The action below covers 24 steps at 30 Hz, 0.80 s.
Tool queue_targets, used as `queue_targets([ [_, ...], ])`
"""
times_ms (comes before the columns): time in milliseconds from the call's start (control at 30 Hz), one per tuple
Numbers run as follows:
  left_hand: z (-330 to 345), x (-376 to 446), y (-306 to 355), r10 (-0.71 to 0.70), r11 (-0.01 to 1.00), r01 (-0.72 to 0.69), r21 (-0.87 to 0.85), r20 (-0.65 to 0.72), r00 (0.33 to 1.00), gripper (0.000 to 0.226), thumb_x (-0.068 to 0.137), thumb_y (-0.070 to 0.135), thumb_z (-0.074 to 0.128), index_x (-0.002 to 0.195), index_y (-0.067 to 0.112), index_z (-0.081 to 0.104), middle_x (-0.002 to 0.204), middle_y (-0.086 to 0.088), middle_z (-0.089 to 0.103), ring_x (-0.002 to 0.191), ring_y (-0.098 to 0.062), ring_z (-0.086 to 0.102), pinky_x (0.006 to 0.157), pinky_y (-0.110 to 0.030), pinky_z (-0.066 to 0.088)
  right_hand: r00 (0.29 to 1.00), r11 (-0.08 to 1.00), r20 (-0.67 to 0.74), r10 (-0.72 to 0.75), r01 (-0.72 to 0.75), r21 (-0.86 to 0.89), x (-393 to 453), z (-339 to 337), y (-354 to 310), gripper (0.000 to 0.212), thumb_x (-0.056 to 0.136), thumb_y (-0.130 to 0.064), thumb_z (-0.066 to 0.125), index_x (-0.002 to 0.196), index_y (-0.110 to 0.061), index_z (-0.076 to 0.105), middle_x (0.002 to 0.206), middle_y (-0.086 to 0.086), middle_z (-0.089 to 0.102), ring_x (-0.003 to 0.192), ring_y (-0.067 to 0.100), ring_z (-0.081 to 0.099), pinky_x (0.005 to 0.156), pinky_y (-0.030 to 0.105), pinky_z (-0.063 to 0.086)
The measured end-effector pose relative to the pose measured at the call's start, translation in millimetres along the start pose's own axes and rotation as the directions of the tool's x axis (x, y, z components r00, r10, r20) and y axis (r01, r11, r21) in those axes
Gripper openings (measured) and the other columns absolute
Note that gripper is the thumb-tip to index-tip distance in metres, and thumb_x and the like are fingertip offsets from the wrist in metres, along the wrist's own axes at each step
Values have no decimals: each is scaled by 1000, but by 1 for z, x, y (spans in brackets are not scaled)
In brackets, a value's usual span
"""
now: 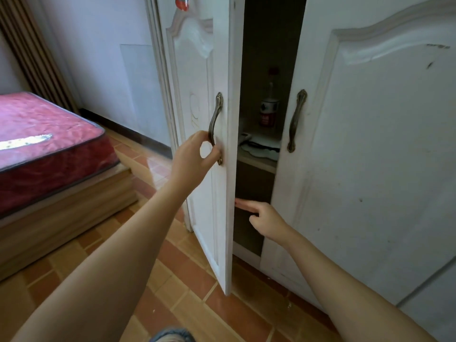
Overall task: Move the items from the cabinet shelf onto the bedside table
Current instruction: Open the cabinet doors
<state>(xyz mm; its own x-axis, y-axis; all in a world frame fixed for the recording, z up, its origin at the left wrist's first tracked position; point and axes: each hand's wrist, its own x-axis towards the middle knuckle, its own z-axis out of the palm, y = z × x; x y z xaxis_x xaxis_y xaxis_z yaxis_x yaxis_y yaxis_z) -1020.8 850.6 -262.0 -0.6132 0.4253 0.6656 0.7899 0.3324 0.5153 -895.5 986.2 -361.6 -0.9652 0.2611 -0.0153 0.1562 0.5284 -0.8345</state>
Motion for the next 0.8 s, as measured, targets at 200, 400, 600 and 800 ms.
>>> queue_targets([
  [200,-28,-13,-10,-40,998,41,56,-24,999,25,91,22,54,109,6,60,106,-7,64,93,-8,52,82,-21,38,996,1000,93,7,-7,5,0,21,-13,60,89,5,40,129,-39,46,138,-18,45,134,6,33,112,35,29],
  [400,-56,-21,-20,-89,992,94,90,-56,994,20,91,17,54,101,2,61,99,-9,64,87,-11,52,78,-21,37,981,1000,193,-13,7,30,6,40,-31,55,91,-1,42,129,-39,47,138,-16,47,130,7,39,108,36,37],
  [600,-84,-30,-41,-96,985,110,133,-107,990,15,89,12,55,97,0,61,93,-13,64,85,-21,58,76,-23,39,958,995,283,-37,11,96,15,66,-45,53,93,-3,39,130,-40,46,137,-15,47,128,7,40,105,29,37],
  [800,-100,-36,-61,-75,982,98,163,-143,987,17,91,12,52,103,4,61,90,-9,65,79,-21,57,66,-22,33,934,992,347,-89,53,112,27,92,-50,58,92,-3,40,129,-48,42,145,-15,37,137,10,30,112,44,31],
])
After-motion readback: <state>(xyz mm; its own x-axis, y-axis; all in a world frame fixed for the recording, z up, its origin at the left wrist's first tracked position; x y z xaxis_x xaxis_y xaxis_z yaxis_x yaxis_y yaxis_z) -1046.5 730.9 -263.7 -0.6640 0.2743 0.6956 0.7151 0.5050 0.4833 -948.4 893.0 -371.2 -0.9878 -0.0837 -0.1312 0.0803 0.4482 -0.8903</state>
